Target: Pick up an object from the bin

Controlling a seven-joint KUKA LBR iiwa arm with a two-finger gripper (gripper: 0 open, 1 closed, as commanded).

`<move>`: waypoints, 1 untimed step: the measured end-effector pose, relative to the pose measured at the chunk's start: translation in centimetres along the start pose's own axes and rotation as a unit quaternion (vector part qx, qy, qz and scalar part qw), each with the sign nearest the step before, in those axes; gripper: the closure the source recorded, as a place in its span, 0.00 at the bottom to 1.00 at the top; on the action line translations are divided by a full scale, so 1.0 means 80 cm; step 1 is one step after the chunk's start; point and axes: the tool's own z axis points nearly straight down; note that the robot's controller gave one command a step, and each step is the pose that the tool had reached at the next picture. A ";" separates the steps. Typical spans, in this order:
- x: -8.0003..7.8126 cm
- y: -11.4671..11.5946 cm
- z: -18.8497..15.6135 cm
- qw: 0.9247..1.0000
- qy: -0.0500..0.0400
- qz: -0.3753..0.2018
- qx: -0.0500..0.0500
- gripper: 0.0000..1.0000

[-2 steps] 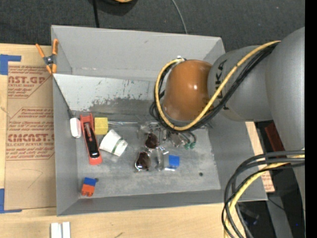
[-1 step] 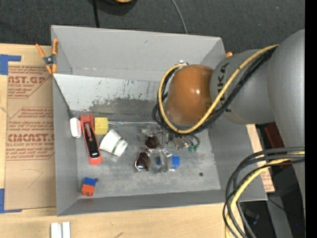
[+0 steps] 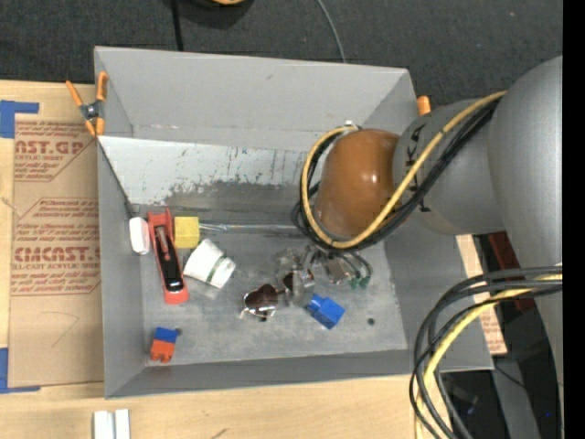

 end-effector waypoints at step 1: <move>0.000 0.000 0.000 1.000 0.000 0.000 0.000 1.00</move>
Offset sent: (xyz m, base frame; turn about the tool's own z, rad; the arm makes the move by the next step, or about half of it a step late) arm 0.0019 -0.0030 0.0453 0.0055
